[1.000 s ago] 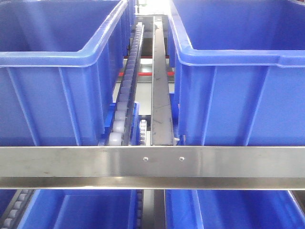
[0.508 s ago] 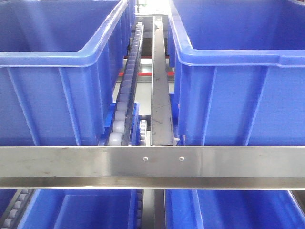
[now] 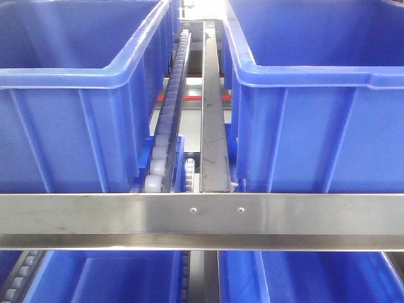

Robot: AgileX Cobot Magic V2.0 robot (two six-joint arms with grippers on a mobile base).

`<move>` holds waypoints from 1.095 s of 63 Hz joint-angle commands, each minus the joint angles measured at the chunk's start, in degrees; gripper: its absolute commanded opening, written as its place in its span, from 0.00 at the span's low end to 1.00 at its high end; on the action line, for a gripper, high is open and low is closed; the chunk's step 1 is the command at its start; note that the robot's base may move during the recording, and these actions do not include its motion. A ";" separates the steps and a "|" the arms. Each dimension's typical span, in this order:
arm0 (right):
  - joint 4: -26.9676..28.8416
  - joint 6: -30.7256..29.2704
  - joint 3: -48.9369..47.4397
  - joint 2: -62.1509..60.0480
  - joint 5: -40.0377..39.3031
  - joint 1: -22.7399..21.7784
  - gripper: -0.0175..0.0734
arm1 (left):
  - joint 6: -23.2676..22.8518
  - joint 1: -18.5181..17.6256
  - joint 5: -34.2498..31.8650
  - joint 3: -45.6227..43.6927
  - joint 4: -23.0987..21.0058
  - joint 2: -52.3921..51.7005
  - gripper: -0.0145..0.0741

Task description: Pick and sort blue part to right shelf

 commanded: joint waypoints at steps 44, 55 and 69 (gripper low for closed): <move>0.23 0.10 -1.25 -1.15 -4.65 -0.50 0.25 | -0.14 -1.19 -8.04 5.23 -4.17 -1.62 0.30; 0.23 0.10 -1.25 -1.15 -4.65 -0.50 0.25 | -0.14 -1.19 -8.04 5.23 -4.17 -1.62 0.30; 0.23 0.10 -1.25 -1.15 -4.65 -0.50 0.25 | -0.14 -1.19 -8.04 5.23 -4.17 -1.62 0.30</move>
